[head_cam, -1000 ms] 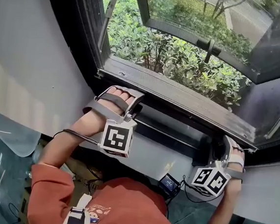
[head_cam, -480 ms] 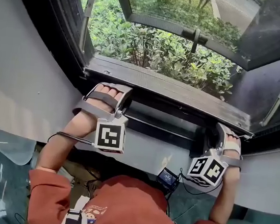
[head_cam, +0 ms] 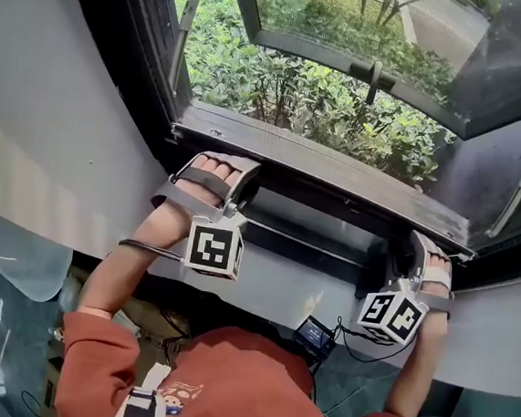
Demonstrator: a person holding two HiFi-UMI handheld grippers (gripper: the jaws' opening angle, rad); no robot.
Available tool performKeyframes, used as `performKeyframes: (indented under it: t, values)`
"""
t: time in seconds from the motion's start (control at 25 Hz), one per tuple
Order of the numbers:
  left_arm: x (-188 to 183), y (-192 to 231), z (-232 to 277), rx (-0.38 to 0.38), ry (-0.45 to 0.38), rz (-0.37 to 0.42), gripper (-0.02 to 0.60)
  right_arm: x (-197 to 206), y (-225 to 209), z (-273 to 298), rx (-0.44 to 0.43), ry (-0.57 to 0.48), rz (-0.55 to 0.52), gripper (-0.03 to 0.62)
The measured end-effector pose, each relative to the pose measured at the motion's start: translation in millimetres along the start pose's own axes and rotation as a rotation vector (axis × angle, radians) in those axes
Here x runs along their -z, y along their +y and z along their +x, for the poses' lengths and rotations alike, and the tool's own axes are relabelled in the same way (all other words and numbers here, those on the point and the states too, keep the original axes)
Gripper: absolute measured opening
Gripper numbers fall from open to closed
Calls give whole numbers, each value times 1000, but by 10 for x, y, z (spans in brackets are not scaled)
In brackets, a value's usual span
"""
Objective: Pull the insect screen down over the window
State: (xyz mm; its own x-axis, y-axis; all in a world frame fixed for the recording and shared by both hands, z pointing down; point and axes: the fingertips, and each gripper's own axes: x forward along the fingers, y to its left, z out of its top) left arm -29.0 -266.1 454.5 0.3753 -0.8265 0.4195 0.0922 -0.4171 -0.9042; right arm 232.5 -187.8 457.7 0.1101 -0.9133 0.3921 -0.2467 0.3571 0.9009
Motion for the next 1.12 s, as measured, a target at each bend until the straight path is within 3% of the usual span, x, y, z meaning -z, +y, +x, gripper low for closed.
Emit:
performKeyframes:
  t: [0.32, 0.72, 1.12]
  values:
    - [-10, 39, -33, -48, -35, -84, 183, -26, -56, -11, 48, -59, 75, 183]
    - [-94, 17, -144, -128, -127, -345, 190, -55, -164, -181, 129, -139, 260, 186]
    - [-294, -222, -298, -154, -264, -657, 190, -89, 24, -454, 111, -268, 535, 186]
